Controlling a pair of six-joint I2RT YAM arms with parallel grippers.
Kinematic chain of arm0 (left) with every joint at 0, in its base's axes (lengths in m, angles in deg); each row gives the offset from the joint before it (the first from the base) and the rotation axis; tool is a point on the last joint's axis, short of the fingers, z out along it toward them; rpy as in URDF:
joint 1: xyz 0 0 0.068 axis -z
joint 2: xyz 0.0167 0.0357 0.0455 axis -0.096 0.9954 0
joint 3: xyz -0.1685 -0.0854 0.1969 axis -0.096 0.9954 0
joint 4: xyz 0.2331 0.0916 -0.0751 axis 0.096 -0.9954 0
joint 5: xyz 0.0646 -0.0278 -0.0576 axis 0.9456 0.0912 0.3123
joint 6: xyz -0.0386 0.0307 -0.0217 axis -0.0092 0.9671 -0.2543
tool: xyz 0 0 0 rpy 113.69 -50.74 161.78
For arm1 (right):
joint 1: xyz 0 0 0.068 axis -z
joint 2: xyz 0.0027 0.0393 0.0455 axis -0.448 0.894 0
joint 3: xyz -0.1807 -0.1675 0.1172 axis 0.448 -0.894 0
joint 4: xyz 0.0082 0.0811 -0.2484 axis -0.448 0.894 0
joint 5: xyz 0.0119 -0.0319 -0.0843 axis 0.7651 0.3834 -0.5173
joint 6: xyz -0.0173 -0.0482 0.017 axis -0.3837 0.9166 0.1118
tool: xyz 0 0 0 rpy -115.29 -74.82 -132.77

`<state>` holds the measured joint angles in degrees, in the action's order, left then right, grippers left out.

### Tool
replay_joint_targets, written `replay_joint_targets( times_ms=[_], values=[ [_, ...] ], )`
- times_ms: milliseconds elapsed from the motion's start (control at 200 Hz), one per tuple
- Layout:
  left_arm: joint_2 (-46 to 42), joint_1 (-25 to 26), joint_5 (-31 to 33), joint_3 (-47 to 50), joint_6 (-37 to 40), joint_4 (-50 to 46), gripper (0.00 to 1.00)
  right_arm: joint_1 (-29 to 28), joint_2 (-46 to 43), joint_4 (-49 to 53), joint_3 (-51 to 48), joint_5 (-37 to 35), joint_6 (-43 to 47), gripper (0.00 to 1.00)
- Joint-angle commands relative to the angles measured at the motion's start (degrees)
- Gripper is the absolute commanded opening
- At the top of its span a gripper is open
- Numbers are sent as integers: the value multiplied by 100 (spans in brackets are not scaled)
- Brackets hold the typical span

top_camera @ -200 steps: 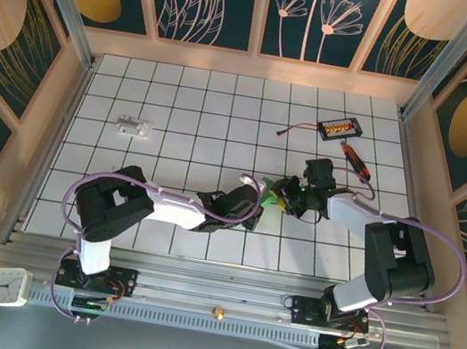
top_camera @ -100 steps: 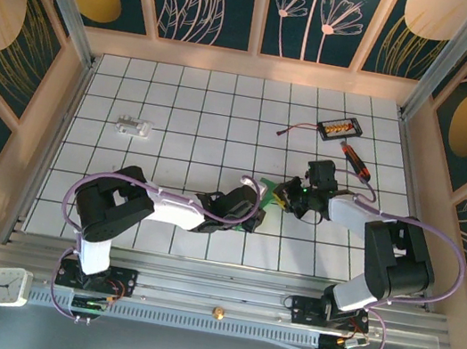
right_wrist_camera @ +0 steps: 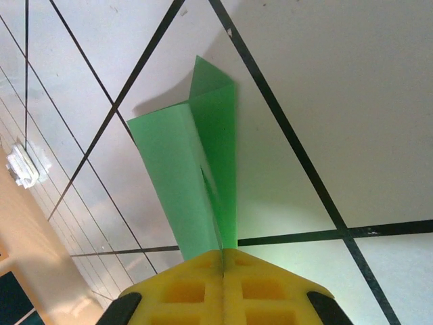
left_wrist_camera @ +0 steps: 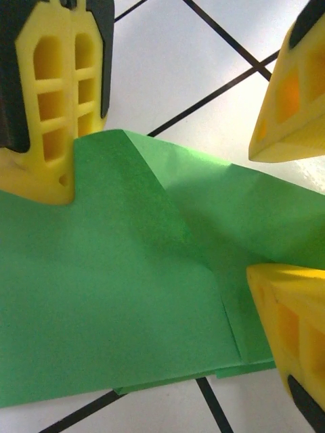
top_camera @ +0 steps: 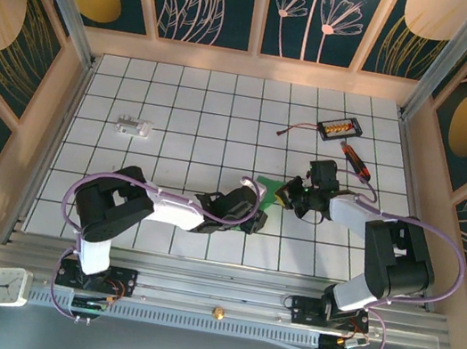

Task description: Fold a paper plane with a square sheet of paper (pick it up from the middle)

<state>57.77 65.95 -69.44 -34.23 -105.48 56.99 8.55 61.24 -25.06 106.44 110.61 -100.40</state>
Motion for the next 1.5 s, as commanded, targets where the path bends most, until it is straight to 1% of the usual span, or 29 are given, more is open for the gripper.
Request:
replay_joint_targets(
  times_ms=[0,210,365,485,641,746,921,1146,1201,1391,1491],
  values=[
    [-262,37,157,77,223,-257,46,60,-44,-26,-44,158,-22,1],
    [-448,133,486,75,695,-565,53,122,-112,85,36,304,-89,0],
    [-310,193,636,-103,925,-801,56,132,-117,121,85,391,-144,0],
    [-162,231,744,-290,1062,-1010,56,134,-114,169,140,396,-134,0],
    [-114,248,807,-363,1153,-1045,52,136,-97,185,173,412,-113,0],
    [-50,247,805,-400,1173,-1099,47,137,-97,191,169,414,-107,0],
    [43,248,822,-400,1191,-1188,45,137,-93,187,187,422,-101,0],
    [22,244,815,-400,1129,-1143,37,146,-58,191,179,414,-76,0],
    [5,246,789,-568,1111,-1127,37,150,-64,189,173,414,-72,0],
    [-9,251,796,-670,1098,-1118,37,141,-74,192,126,401,-66,0],
    [20,248,763,-690,1082,-1109,34,141,-85,187,105,396,-54,0]
  ],
)
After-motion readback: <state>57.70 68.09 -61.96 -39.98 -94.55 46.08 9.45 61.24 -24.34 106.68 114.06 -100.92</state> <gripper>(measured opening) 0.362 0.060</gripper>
